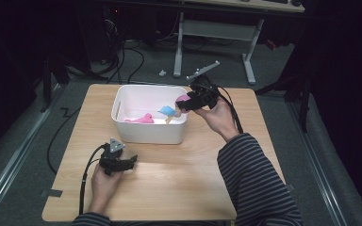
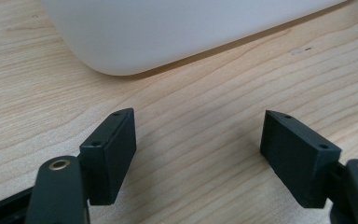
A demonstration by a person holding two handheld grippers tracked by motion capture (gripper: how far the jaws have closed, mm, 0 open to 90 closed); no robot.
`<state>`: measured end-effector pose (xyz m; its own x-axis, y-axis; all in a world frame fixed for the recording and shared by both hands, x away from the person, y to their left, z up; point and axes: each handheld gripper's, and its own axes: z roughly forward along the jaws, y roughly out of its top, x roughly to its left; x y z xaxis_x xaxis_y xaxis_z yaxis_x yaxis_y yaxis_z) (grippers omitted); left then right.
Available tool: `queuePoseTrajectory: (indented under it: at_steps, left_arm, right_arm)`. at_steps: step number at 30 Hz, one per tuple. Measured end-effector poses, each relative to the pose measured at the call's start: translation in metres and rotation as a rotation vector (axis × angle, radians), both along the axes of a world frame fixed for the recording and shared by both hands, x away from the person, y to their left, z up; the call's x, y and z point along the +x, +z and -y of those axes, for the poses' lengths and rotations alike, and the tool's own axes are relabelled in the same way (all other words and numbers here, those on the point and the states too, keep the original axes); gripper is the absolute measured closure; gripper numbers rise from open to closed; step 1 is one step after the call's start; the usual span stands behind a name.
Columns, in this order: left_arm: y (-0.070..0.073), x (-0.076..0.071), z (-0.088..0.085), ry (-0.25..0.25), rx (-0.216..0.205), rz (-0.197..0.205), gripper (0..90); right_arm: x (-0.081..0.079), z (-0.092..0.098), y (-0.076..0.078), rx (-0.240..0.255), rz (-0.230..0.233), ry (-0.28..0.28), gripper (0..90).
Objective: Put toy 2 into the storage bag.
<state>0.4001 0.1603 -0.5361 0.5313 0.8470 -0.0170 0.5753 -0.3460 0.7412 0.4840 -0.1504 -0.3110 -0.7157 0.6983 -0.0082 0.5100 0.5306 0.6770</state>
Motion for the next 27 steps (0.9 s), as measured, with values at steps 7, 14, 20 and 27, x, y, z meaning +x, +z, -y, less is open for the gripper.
queuePoseTrajectory:
  at_steps: [7, 14, 20, 27]
  left_arm:
    - [0.000, 0.000, 0.000, 0.000, 0.002, 0.001, 26.9]
    - [0.000, 0.000, 0.000, 0.000, 0.002, 0.002, 26.7]
    - [0.000, 0.000, 0.000, -0.003, 0.004, -0.001, 26.5]
    - [0.000, 0.000, 0.000, -0.003, 0.003, -0.001, 26.4]
  right_arm:
    - [0.009, -0.012, -0.006, 0.004, -0.012, 0.003, 41.6]
    - [0.019, -0.031, -0.016, 0.007, -0.029, -0.013, 41.6]
    - [0.023, -0.042, -0.023, -0.018, -0.040, -0.013, 41.6]
    - [0.023, -0.052, -0.029, -0.024, -0.054, -0.012, 41.6]
